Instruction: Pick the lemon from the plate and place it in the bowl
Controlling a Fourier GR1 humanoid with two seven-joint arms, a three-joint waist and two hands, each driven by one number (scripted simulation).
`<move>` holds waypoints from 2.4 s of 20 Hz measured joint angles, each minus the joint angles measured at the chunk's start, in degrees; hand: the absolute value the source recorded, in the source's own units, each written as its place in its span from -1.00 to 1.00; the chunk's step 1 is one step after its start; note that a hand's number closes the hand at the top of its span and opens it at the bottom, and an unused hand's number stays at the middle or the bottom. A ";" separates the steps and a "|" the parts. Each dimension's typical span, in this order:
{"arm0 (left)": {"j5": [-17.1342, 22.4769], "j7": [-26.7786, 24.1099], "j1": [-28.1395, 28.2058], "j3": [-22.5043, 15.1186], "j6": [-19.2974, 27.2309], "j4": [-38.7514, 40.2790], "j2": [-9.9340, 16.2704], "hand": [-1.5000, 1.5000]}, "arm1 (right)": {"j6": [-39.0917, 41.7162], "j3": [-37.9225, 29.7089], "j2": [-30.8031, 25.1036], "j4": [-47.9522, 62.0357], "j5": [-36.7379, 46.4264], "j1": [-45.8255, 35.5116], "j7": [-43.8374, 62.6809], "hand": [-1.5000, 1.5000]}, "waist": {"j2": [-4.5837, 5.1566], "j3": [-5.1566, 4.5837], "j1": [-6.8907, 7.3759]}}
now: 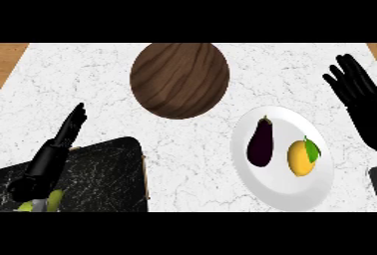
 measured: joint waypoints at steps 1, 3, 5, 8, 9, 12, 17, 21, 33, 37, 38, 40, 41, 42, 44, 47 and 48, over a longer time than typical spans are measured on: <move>-0.04 0.26 -0.22 -0.41 0.16 0.66 -0.93 0.00 | -1.77 0.55 0.66 -0.82 1.61 0.67 0.05 1.00 | -0.51 -0.07 -0.36; 1.59 1.73 -0.58 -0.71 -0.25 1.04 -2.51 0.00 | -6.90 0.72 0.58 -2.36 6.41 2.24 0.33 1.00 | -1.32 -0.25 -1.37; 3.96 2.94 -0.49 -1.04 -0.72 1.11 -4.59 0.00 | -12.44 -0.26 -0.85 -3.92 11.73 3.97 0.90 1.00 | -2.05 -0.50 -3.13; 6.81 4.15 0.18 -1.28 -0.89 1.12 -7.16 0.00 | -20.56 -3.61 -4.50 -2.22 19.82 8.46 3.60 -1.00 | -2.32 -1.16 -7.09; 7.69 4.53 0.43 -1.33 -0.90 1.19 -7.95 0.00 | -24.40 -5.22 -4.04 -2.17 21.60 9.62 4.09 -1.00 | -2.58 -1.10 -8.01; 10.17 6.21 0.10 -1.79 -1.57 1.08 -9.87 0.00 | -34.53 -5.18 -1.22 -5.27 29.15 13.99 4.02 -1.00 | -2.94 -0.94 -8.11; 12.34 8.92 -2.19 -2.91 -2.98 1.06 -11.57 0.00 | -43.37 3.94 2.50 -11.87 45.69 20.80 7.63 -1.00 | -2.71 -0.93 -5.45; 12.61 10.34 -3.35 -3.53 -2.85 0.46 -12.30 0.00 | -43.39 6.58 1.47 -12.08 57.77 25.51 17.01 -1.00 | -2.39 -1.15 -4.28; 13.12 13.68 -7.44 -4.66 -3.43 1.15 -13.63 0.00 | -19.85 11.95 4.94 -22.52 77.09 23.80 54.74 -1.00 | -2.01 -1.09 -0.73; 13.33 14.51 -8.85 -4.59 -3.78 1.93 -13.94 0.00 | -12.25 13.56 9.36 -24.16 80.12 19.01 61.66 -1.00 | -2.01 -0.89 -0.02; 13.26 14.72 -9.17 -4.65 -3.62 1.90 -14.18 0.00 | -10.91 13.90 10.53 -24.28 81.03 18.26 62.79 -1.00 | -2.05 -0.84 0.00; 13.42 15.25 -9.46 -4.55 -3.70 1.78 -14.15 0.00 | -8.53 14.00 13.30 -23.78 82.50 16.89 64.39 -1.00 | -2.09 -0.79 0.19; 13.42 15.22 -9.60 -4.56 -3.68 1.95 -14.38 0.00 | -7.42 13.60 14.57 -23.22 83.14 16.03 64.90 -1.00 | -2.08 -0.76 0.17; 13.00 14.93 -9.43 -4.92 -3.55 2.13 -14.67 0.00 | -6.44 13.30 16.03 -22.67 83.86 15.30 65.27 -1.00 | -2.09 -0.72 0.14; 13.11 15.08 -9.31 -4.67 -3.56 1.99 -14.61 0.00 | -4.43 12.60 18.78 -21.90 85.42 14.16 65.74 -1.00 | -2.15 -0.68 0.13; 13.56 15.64 -9.62 -4.11 -3.80 1.77 -14.42 0.00 | -1.24 11.11 22.21 -20.46 86.57 12.89 66.00 -1.00 | -2.19 -0.62 -0.04; 13.48 15.55 -9.52 -4.02 -3.83 1.85 -14.39 0.00 | -0.39 10.62 23.51 -20.13 87.10 12.48 66.07 -1.00 | -2.21 -0.59 -0.13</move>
